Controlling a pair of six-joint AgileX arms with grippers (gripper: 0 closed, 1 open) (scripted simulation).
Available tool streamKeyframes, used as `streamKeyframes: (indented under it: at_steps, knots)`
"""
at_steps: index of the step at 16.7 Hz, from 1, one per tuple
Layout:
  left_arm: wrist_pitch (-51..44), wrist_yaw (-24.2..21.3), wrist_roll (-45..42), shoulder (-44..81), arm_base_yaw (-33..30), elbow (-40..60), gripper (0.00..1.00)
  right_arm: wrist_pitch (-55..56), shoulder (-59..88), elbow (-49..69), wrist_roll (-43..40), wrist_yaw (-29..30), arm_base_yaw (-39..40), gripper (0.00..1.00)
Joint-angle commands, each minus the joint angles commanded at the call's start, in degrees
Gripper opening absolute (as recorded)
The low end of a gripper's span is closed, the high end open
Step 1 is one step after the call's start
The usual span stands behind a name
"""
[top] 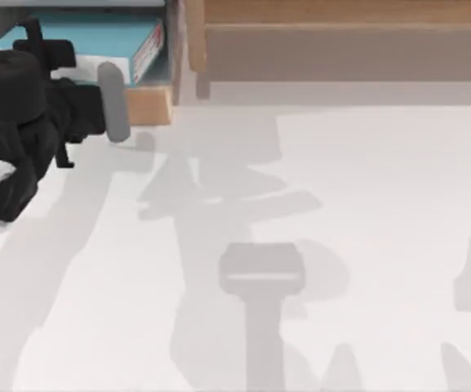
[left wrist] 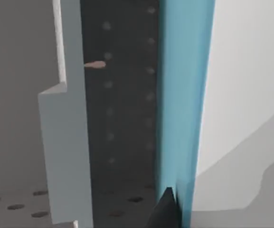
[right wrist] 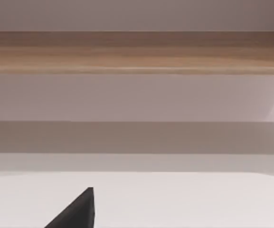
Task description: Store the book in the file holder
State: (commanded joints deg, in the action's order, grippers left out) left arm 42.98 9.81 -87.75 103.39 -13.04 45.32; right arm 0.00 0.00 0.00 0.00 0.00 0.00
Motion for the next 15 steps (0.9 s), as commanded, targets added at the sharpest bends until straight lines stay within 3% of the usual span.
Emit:
streamKeyframes:
  at_steps: [8, 15]
  knots:
    - [-0.47, -0.63, -0.14, 3.96, 0.64, 3.88, 0.0, 0.0, 0.0, 0.0, 0.0, 0.0, 0.0, 1.0]
    - [-0.47, -0.63, -0.14, 3.96, 0.64, 3.88, 0.53, 0.0, 0.0, 0.0, 0.0, 0.0, 0.0, 1.0]
